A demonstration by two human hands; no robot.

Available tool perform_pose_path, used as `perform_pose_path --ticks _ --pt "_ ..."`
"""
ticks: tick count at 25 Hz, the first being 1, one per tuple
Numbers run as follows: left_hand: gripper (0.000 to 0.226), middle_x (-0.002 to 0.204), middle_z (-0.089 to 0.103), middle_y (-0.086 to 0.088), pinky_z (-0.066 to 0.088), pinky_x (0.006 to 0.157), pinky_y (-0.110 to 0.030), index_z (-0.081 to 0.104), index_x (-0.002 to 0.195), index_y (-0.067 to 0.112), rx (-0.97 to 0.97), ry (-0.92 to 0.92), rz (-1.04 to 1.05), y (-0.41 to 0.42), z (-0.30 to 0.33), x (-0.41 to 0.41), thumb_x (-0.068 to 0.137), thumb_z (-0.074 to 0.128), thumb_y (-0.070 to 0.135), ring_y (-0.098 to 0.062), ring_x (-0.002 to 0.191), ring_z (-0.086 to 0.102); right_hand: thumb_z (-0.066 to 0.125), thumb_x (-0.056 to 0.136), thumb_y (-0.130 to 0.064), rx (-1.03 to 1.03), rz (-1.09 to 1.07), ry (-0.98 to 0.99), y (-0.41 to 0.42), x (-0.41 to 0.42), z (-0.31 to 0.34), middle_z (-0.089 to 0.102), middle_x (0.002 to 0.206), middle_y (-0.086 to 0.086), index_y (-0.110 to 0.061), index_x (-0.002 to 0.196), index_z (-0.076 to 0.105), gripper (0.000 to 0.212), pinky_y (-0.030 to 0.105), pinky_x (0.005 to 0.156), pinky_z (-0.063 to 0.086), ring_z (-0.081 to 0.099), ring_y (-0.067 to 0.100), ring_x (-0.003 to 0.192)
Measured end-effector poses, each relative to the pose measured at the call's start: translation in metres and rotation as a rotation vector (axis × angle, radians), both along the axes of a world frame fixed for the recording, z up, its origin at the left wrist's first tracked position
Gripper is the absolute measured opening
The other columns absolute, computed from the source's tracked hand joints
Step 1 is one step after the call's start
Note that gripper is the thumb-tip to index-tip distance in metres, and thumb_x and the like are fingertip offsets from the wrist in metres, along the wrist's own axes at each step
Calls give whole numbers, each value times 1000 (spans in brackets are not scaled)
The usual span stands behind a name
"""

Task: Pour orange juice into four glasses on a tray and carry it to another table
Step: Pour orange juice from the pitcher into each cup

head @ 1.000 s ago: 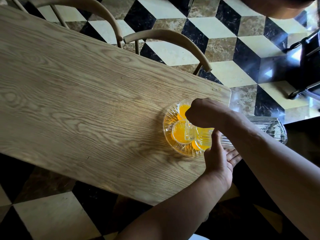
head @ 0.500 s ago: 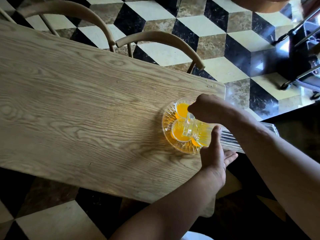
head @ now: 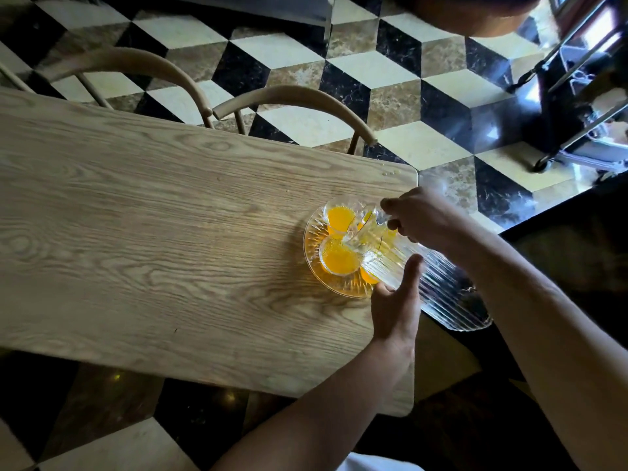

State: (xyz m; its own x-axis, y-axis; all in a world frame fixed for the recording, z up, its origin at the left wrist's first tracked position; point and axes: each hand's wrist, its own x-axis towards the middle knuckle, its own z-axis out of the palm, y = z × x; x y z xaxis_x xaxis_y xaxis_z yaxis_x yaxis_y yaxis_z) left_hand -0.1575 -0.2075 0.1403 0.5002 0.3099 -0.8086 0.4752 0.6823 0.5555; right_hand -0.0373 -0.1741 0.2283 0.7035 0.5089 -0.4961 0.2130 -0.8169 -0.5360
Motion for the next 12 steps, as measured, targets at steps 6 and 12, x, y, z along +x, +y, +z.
perform_pose_path --ticks 6,12 --pt "115 90 53 6 43 68 -20 51 118 11 336 -81 -39 -31 9 -29 43 68 96 -8 78 52 57 99 -36 317 -320 140 -55 -32 15 68 75 4 -13 69 64 38 39 71 41 53 20 65" --pt "90 95 59 12 47 70 -8 53 112 19 584 -53 -31 -33 -7 -72 46 79 75 0 84 59 58 93 -46 502 -410 289 -75 -72 11 67 62 -8 -15 69 60 40 40 67 37 49 16 58"
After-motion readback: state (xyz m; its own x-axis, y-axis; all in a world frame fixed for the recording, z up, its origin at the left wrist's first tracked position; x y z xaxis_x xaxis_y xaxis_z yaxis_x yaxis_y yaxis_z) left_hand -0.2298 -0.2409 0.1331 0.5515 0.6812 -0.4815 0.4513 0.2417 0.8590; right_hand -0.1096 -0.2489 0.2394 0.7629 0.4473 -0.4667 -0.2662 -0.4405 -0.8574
